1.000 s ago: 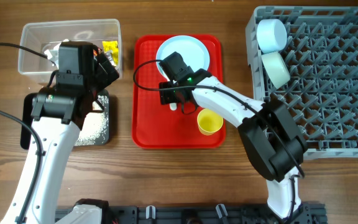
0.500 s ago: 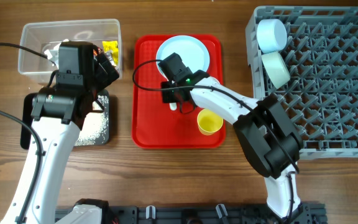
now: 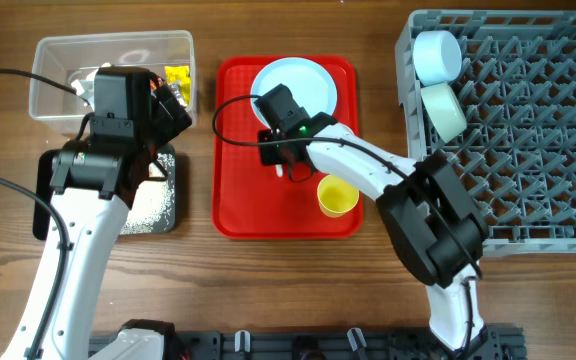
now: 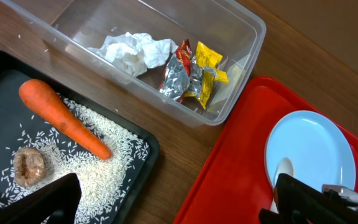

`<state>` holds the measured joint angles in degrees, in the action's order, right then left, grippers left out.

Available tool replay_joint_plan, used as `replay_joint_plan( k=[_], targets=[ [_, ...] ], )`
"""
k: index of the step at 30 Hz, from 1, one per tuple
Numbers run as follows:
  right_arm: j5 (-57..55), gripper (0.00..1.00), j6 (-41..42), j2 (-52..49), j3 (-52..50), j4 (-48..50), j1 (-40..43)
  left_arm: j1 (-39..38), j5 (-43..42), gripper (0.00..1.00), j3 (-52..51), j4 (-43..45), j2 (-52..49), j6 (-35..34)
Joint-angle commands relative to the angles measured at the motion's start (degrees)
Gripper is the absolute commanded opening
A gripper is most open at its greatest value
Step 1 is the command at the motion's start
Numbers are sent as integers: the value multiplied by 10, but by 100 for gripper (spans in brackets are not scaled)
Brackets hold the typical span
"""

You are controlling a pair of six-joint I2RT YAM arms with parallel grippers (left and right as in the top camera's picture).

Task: Sort waste into correct bins and load items into the dishwasher rack
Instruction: 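Insert the white spoon upright into the rack tines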

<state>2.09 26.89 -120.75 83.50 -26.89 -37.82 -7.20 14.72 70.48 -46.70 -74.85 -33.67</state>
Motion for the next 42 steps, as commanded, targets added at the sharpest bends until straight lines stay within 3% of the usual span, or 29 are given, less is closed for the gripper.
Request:
replay_joint_plan(
  k=[1,7,11,17,22,28,42],
  targets=[
    [7,4,-44,119,5,-26,1,3,-1,100,2,1,-2,2],
    [-35,4,-44,330,5,-162,58,3,-1,100,2,1,-2,2],
    [-61,4,-35,459,5,-330,189,3,-1,100,2,1,-2,2],
    [-137,4,56,505,0,-472,387,3,-1,100,2,1,-2,2],
    [-146,4,120,504,-111,-425,526,3,-1,100,2,1,-2,2],
    [-145,4,179,504,-263,-318,624,3,-1,100,2,1,-2,2],
    [-188,5,261,503,-358,-233,653,3,-1,100,2,1,-2,2]
  ],
)
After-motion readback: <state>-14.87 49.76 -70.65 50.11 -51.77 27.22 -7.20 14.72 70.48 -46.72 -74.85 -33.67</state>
